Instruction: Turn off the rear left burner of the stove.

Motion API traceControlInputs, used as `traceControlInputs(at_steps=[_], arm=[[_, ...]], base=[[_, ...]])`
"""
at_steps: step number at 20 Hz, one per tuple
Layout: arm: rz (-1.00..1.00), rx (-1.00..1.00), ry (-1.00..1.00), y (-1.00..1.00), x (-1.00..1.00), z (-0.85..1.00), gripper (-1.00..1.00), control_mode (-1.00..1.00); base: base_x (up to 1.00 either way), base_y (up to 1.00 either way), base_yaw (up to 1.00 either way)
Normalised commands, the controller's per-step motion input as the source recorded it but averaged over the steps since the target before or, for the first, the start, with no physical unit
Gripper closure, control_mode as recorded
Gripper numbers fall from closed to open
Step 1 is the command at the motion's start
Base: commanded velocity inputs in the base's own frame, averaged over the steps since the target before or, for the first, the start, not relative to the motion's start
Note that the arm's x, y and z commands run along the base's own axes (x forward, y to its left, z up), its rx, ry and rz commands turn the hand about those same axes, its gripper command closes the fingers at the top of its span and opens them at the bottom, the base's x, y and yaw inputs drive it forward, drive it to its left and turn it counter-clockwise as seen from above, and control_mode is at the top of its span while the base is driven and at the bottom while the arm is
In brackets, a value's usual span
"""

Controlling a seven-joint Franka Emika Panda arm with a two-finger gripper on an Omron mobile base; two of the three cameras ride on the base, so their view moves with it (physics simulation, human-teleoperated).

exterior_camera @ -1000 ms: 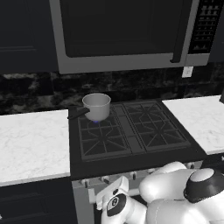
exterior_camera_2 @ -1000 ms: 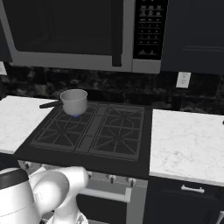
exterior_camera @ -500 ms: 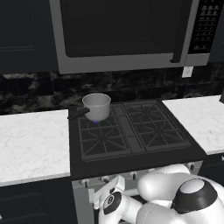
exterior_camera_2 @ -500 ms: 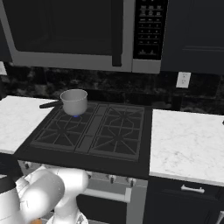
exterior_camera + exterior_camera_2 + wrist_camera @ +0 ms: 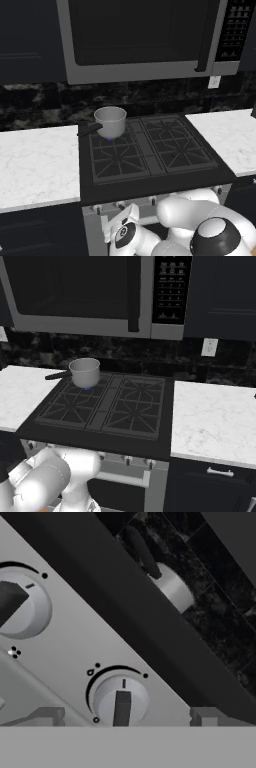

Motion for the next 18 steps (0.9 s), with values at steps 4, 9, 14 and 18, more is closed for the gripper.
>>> traceControlInputs(at_steps=[4,9,14,18], arm=[[0.00,0.00,0.00,-0.03,0.16,-0.11,-1.00,-1.00],[0.00,0.00,0.00,0.00,0.25,0.00,-1.00,-1.00],[0.00,0.00,0.00,0.00,0.12,-0.04,-1.00,-1.00],[0.00,0.00,0.00,0.00,0.00,-0.01,-1.00,-1.00]], base=[[0.00,0.00,0.00],[0.00,0.00,0.00],[0.00,0.00,0.00],[0.00,0.00,0.00]])
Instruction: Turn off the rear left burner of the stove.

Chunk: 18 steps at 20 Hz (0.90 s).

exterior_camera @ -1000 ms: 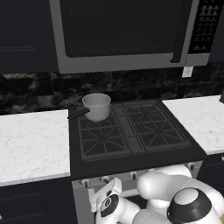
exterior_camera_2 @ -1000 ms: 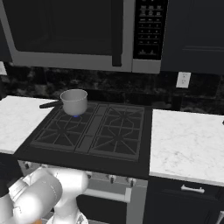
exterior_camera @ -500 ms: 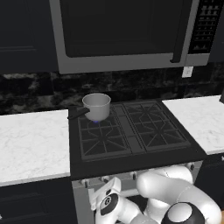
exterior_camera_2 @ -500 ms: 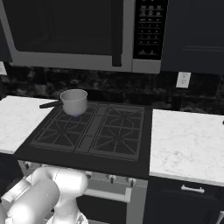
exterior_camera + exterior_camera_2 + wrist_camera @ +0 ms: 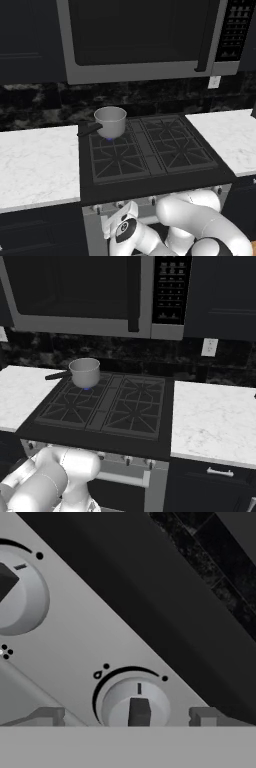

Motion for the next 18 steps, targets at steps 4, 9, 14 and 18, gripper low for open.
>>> traceControlInputs(at_steps=[4,9,14,18], arm=[[0.00,0.00,0.00,0.00,0.00,0.00,1.00,-1.00],[0.00,0.05,0.00,0.00,0.00,0.00,1.00,-1.00],[-0.07,0.22,0.01,0.00,0.00,0.01,1.00,-1.00],[-0.16,0.34,0.04,-0.05,0.03,0.01,1.00,-1.00]], base=[[0.00,0.00,0.00],[0.00,0.00,0.00],[0.00,0.00,0.00],[0.00,0.00,0.00]])
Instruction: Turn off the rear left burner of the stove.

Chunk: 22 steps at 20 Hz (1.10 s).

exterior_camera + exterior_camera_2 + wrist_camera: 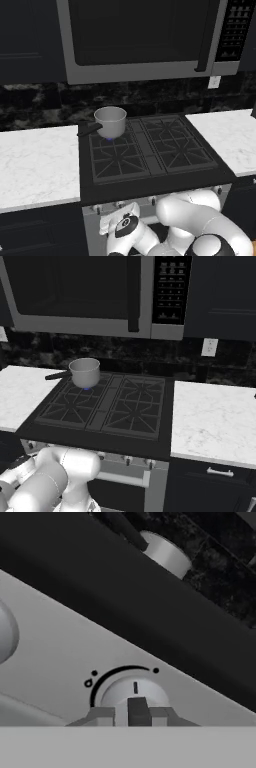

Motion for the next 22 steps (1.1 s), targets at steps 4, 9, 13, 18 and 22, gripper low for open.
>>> traceControlInputs(at_steps=[4,9,13,18,22], arm=[[-0.19,0.41,0.04,-0.13,0.01,0.00,1.00,-1.00],[-0.24,0.44,0.03,-0.08,0.01,0.00,1.00,-1.00],[-0.26,0.42,0.00,-0.03,0.01,0.00,1.00,-1.00],[-0.28,0.39,0.00,0.00,0.00,0.00,1.00,-1.00],[-0.02,0.05,-0.03,0.00,-0.01,0.00,1.00,-1.00]], base=[[0.00,0.00,0.00],[0.00,0.00,0.00],[0.00,0.00,0.00],[0.00,0.00,0.00],[0.00,0.00,0.00]])
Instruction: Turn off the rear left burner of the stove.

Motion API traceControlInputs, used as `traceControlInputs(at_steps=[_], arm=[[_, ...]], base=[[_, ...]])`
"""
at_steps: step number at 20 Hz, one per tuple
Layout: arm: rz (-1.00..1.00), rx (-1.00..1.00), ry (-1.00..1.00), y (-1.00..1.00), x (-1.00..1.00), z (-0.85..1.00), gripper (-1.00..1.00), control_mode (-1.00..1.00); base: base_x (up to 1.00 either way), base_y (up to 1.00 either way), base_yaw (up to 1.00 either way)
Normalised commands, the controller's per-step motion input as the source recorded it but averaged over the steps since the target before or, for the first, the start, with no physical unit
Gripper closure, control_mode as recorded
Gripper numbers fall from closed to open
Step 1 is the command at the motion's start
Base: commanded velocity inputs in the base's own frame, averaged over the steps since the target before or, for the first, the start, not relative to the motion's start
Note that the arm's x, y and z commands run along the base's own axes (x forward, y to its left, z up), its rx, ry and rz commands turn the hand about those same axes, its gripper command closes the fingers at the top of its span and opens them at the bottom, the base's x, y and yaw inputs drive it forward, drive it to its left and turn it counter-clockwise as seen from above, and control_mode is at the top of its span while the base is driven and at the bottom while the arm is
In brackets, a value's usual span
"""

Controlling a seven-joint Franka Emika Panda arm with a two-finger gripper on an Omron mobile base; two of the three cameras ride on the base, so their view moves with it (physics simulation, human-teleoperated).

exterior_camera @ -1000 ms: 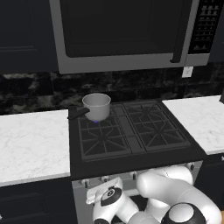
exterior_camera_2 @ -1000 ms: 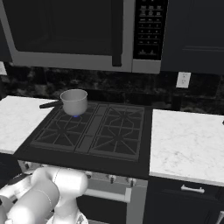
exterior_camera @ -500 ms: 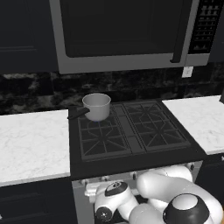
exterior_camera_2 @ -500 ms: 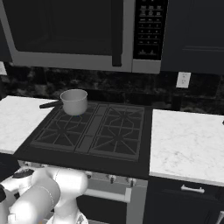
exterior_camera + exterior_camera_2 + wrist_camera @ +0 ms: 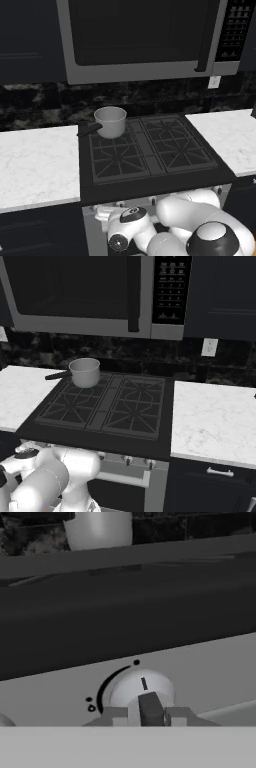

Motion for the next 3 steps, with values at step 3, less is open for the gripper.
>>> traceControlInputs(at_steps=[3], arm=[[0.00,0.00,0.00,0.00,0.00,0.00,1.00,-1.00]], base=[[0.00,0.00,0.00]])
